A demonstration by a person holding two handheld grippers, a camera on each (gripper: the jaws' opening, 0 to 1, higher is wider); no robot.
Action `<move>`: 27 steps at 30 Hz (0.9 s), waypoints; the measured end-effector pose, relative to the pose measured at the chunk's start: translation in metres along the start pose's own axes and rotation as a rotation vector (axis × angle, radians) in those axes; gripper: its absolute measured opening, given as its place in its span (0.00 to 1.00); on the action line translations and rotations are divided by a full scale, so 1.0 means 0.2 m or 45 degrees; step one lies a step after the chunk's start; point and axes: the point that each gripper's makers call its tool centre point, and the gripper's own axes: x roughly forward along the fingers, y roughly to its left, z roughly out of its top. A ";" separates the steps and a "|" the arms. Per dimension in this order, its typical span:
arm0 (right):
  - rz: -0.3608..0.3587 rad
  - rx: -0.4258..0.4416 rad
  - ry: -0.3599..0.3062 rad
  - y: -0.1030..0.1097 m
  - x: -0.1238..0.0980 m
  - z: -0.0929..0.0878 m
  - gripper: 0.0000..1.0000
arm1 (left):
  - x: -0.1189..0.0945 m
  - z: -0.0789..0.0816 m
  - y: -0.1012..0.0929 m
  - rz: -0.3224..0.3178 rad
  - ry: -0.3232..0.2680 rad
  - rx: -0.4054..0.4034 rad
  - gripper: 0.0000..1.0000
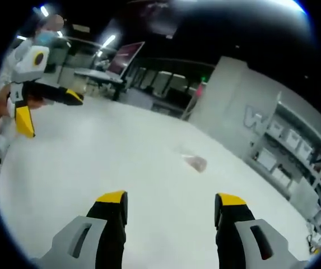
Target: Open the resealable bag by pulling the two sides of the seal apart until the entire bag opening is separated and visibly accessible.
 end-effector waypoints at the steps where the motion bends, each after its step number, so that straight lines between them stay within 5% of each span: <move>1: 0.000 -0.005 0.001 0.00 0.01 0.00 0.62 | 0.00 0.00 0.00 -0.002 0.003 0.001 0.91; 27: 0.049 -0.037 0.047 0.02 0.15 -0.02 0.59 | -0.01 -0.02 0.02 -0.002 0.050 0.011 0.92</move>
